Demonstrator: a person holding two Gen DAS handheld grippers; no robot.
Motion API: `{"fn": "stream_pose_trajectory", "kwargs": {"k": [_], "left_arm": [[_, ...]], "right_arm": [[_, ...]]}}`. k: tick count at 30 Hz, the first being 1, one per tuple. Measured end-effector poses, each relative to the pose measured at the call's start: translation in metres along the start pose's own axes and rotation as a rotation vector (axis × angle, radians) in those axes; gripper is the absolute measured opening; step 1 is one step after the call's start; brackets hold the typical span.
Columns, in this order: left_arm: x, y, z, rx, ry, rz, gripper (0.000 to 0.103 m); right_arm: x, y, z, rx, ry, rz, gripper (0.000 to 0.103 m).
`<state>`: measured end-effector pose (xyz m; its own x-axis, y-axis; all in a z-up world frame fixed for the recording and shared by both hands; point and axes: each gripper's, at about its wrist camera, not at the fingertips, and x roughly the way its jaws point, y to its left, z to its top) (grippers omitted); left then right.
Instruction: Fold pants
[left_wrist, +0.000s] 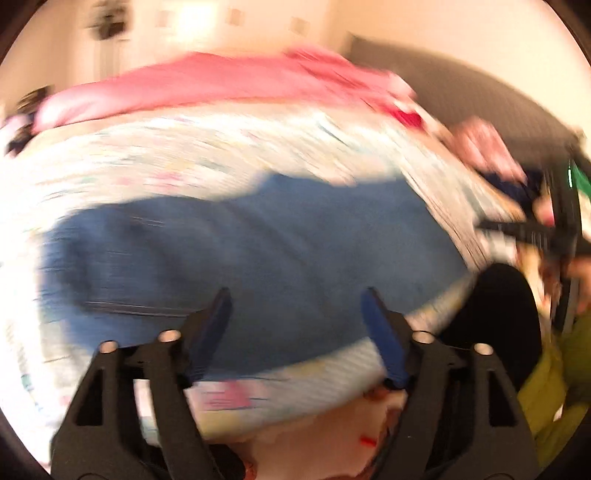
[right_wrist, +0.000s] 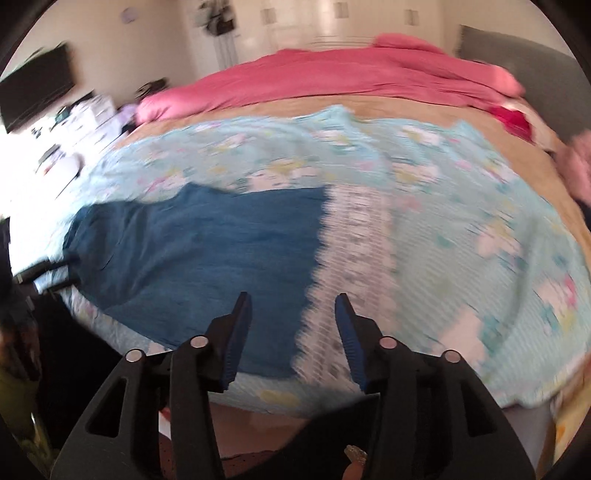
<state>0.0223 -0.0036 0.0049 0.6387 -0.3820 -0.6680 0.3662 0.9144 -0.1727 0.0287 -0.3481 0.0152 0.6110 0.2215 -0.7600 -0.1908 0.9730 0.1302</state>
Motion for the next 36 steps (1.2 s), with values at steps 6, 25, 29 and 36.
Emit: {"fn": "stream_pose_trajectory", "kwargs": {"k": [6, 25, 29, 36], "left_arm": [[-0.013, 0.094, 0.011, -0.264, 0.013, 0.283, 0.091], [-0.005, 0.117, 0.017, -0.268, 0.034, 0.352, 0.059], [-0.033, 0.099, 0.031, -0.229, -0.046, 0.330, 0.071], [-0.004, 0.052, 0.081, -0.122, -0.066, 0.171, 0.081]], "right_arm": [[0.036, -0.003, -0.001, 0.023, 0.102, 0.013, 0.046], [0.041, -0.016, -0.022, 0.105, 0.146, 0.048, 0.047], [0.028, -0.015, -0.012, 0.093, 0.089, 0.040, 0.047], [0.008, -0.040, 0.022, 0.100, -0.036, 0.002, 0.059]]}}
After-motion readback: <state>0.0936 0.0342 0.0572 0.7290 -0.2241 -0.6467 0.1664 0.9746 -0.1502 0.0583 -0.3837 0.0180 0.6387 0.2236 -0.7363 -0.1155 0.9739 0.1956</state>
